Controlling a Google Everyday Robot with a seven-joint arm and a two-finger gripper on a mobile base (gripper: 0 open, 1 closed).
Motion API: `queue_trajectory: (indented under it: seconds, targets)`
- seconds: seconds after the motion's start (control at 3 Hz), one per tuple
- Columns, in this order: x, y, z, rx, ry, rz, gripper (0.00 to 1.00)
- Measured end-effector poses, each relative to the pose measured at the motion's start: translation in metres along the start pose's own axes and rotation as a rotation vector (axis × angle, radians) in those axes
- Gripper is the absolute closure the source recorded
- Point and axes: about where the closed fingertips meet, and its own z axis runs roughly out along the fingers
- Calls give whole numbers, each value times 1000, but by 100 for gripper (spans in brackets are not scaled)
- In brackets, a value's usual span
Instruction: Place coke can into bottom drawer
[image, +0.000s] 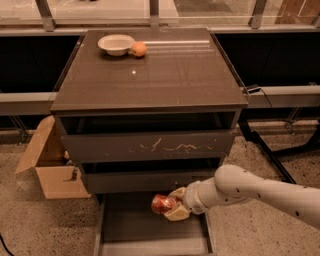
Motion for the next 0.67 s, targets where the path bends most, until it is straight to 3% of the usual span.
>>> queue_trajectory:
  seconds: [0.33, 0.67]
  targets:
    - [9, -3, 5, 4, 6, 13, 100]
    - [58, -25, 36, 39, 81, 24, 100]
